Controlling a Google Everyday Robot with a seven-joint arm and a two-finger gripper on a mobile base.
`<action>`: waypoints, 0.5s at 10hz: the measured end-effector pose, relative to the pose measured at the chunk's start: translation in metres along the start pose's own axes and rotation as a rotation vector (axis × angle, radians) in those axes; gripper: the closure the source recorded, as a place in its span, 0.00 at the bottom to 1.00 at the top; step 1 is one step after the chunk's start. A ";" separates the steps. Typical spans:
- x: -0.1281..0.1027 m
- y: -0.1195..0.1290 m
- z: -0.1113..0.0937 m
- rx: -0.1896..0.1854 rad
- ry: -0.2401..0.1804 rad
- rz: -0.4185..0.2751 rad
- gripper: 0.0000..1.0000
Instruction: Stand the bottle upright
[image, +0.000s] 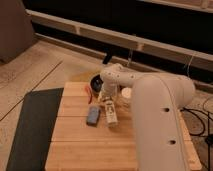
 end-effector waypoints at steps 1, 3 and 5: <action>0.001 -0.001 0.001 0.002 0.004 0.007 0.35; -0.001 -0.004 -0.002 0.011 -0.003 0.016 0.46; -0.003 -0.006 -0.004 0.016 -0.013 0.014 0.65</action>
